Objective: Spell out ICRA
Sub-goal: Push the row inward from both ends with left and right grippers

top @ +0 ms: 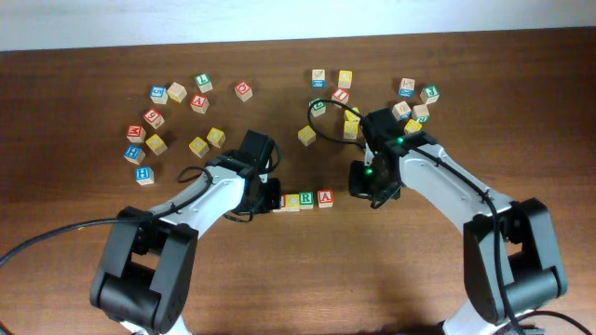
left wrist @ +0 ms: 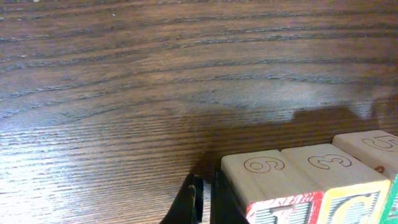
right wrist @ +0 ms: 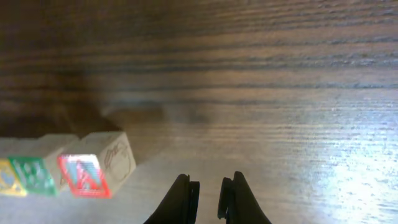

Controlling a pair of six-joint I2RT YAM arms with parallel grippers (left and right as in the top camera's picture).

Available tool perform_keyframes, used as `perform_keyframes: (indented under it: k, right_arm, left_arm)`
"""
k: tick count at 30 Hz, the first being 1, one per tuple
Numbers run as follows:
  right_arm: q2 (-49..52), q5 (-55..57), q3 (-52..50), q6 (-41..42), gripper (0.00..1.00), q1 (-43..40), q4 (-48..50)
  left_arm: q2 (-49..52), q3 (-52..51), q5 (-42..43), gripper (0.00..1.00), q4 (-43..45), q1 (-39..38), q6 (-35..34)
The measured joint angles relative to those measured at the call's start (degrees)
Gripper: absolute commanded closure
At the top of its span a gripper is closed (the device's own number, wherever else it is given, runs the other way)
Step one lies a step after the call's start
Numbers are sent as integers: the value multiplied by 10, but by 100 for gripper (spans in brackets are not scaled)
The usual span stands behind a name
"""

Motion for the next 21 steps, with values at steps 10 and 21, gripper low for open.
perform_keyframes:
  k: [10,21]
  right_arm:
    - [28,-4,0,19,96,1,18]
    - [51,-9,0,31,96,51,42]
  left_arm:
    - [0,0,2,100,1,0,0]
    - [2,0,4,100,16,-30,0]
